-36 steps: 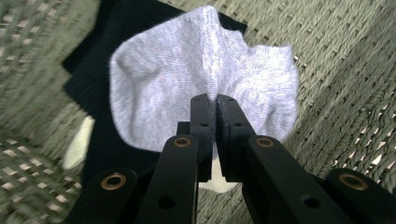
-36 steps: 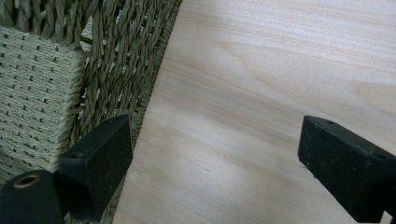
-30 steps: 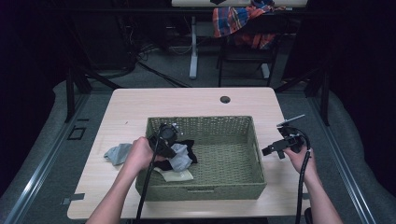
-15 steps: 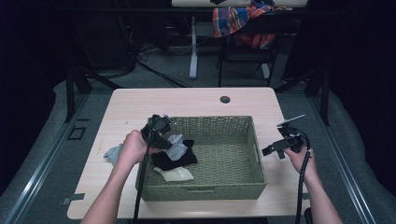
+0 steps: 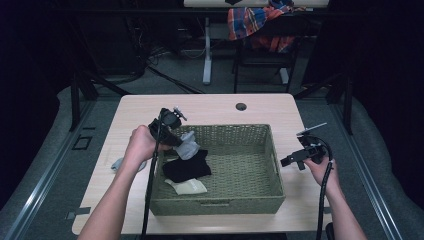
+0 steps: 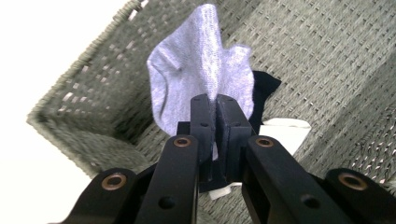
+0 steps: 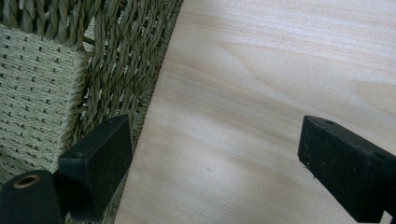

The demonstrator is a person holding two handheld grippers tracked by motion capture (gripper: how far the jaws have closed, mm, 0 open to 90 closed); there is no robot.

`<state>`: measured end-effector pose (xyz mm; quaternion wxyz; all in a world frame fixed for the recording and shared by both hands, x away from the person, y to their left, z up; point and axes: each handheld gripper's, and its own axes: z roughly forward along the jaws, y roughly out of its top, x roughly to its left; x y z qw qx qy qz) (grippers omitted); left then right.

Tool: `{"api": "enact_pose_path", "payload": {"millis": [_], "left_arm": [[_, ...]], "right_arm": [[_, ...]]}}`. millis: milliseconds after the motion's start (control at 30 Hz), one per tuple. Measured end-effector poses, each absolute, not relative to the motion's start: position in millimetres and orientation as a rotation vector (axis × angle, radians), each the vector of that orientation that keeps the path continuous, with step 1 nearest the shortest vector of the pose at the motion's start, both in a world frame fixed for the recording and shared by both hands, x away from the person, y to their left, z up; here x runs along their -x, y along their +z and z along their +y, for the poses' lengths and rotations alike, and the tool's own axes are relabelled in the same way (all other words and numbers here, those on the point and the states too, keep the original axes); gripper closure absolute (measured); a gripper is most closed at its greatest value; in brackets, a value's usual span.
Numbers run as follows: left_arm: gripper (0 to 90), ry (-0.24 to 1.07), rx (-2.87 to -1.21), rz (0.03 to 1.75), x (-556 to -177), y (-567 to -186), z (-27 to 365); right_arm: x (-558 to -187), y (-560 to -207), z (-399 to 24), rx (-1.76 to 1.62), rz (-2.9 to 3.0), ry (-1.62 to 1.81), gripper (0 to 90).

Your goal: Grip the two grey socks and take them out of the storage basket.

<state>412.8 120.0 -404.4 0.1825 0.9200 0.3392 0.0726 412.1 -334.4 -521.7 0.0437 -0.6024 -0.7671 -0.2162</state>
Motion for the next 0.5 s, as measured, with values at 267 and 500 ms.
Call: {"api": "enact_pose_path", "payload": {"millis": [267, 500], "left_arm": [[86.5, 0.226, -2.579, 0.974, -419, -388, 126], [86.5, 0.249, -2.562, 0.986, -423, -372, 132]], "right_arm": [[-413, -522, -334, 1.842, -2.347, -0.654, 9.8], [-412, -523, -333, 1.858, -2.34, -0.663, 9.7]]}}
